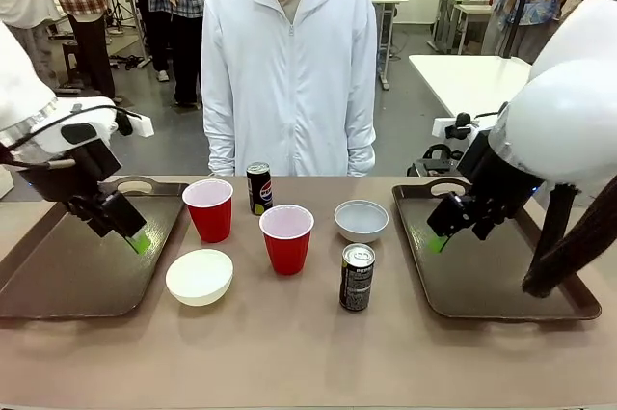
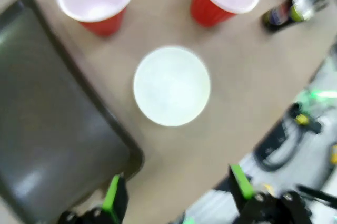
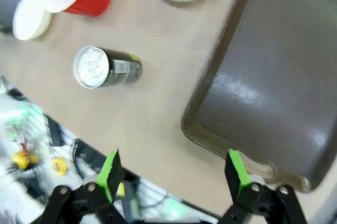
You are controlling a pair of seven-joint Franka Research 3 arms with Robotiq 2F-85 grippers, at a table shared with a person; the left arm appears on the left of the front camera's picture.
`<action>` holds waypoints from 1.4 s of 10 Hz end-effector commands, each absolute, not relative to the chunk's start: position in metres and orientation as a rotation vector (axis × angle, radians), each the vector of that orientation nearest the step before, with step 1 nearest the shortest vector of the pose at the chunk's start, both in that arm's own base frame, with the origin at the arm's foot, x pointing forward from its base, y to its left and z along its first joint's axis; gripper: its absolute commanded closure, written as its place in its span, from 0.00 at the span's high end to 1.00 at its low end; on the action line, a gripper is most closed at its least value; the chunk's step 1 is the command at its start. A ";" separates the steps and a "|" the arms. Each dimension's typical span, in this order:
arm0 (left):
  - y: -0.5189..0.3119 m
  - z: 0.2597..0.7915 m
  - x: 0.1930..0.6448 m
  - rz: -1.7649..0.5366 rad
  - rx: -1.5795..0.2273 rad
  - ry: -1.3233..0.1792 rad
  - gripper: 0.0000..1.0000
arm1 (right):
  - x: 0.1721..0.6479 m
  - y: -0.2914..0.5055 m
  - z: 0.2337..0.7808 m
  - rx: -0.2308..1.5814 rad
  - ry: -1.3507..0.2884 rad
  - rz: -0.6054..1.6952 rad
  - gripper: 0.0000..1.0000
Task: Prepare tableware on both trays.
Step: Pick up a Picnic Bowl from the table and place it on a Handle tray.
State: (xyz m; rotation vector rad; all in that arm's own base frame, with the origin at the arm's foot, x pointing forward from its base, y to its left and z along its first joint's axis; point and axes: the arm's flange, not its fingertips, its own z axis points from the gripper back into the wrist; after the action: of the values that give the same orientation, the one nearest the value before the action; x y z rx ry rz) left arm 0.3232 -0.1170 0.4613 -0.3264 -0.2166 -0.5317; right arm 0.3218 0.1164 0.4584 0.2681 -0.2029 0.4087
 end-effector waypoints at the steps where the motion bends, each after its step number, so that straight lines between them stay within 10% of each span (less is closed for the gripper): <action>1: -0.060 0.454 0.334 -0.391 -0.706 -0.246 1.00 | 0.336 0.054 0.466 0.626 -0.182 0.338 1.00; 6: 0.063 0.452 0.285 -0.064 -1.122 -0.327 1.00 | 0.300 -0.081 0.442 1.224 -0.230 0.088 1.00; 14: 0.077 0.456 0.304 -0.041 -1.117 -0.269 1.00 | 0.295 -0.103 0.430 1.225 -0.169 -0.011 1.00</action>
State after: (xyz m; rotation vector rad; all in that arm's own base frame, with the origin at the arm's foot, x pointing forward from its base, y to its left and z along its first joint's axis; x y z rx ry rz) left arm 0.3050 0.0706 0.4559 -1.0835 -0.2468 -0.0322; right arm 0.2964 -0.1021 0.4302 1.1931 -0.1481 -0.0203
